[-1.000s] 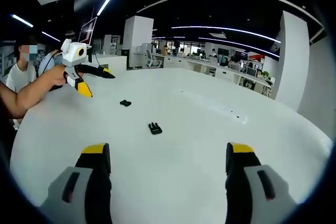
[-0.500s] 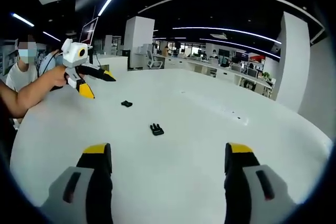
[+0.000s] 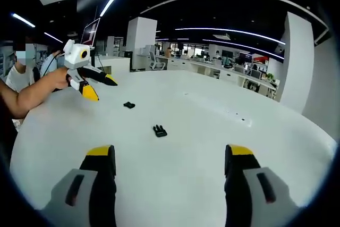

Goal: Snap the two parts of the plastic buckle together until the buckle closes and remains connected.

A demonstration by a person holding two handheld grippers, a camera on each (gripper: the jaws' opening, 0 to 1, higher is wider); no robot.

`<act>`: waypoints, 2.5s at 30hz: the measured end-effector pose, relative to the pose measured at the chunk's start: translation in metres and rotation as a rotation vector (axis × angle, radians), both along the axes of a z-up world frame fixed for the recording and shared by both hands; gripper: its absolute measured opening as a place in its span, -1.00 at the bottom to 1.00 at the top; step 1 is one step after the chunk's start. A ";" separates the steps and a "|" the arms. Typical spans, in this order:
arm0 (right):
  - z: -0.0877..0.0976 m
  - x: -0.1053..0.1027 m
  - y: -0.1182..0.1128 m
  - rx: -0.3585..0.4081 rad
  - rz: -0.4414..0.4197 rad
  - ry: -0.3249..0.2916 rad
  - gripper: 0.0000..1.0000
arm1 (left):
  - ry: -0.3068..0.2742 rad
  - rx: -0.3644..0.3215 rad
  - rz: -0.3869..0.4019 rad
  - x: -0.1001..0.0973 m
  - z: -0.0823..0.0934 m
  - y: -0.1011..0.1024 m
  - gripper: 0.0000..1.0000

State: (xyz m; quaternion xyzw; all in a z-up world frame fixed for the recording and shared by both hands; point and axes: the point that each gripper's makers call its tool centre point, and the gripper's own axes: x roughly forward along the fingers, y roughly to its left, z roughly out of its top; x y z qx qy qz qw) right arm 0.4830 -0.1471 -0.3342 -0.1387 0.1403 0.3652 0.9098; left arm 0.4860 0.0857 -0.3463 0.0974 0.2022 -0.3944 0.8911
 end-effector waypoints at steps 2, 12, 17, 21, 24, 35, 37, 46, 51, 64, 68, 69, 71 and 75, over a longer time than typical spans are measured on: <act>-0.001 -0.001 0.001 -0.002 0.004 0.002 0.66 | 0.001 0.002 0.002 0.000 -0.001 0.001 0.24; -0.007 0.000 0.000 -0.005 0.014 0.016 0.62 | 0.002 0.073 -0.028 -0.004 -0.016 -0.009 0.20; -0.003 -0.002 0.004 0.014 0.029 0.005 0.58 | 0.008 0.038 -0.027 -0.004 -0.012 -0.009 0.18; -0.005 -0.001 0.003 0.017 0.021 0.008 0.63 | 0.004 0.036 -0.027 -0.003 -0.011 -0.009 0.18; 0.000 -0.001 0.004 0.021 0.020 -0.002 0.61 | 0.005 0.026 -0.026 -0.003 -0.010 -0.010 0.18; -0.006 -0.007 0.015 0.040 0.076 0.028 0.34 | 0.031 -0.006 -0.026 0.002 -0.012 -0.006 0.16; -0.008 -0.011 0.016 0.039 0.074 0.033 0.31 | 0.032 -0.007 -0.014 0.000 -0.012 0.000 0.13; 0.006 -0.009 0.014 0.042 0.061 -0.017 0.29 | -0.005 -0.003 -0.032 -0.002 -0.005 -0.003 0.09; 0.007 -0.010 0.017 0.037 0.065 -0.028 0.29 | -0.024 0.038 -0.048 -0.005 -0.010 -0.011 0.14; 0.002 0.018 0.028 0.043 0.094 0.063 1.00 | 0.040 0.013 -0.045 0.035 0.009 -0.010 0.98; 0.010 0.015 0.032 0.082 0.079 0.040 1.00 | 0.054 -0.006 -0.057 0.040 0.013 -0.015 0.89; 0.009 0.009 0.032 0.101 0.081 0.043 0.96 | 0.046 -0.006 -0.064 0.032 0.012 -0.018 0.87; 0.005 0.003 0.031 0.111 0.081 0.043 0.92 | 0.018 -0.007 -0.072 0.030 0.011 -0.020 0.85; -0.004 -0.001 0.024 0.090 0.073 0.045 0.89 | 0.012 -0.005 -0.077 0.032 -0.007 -0.016 0.76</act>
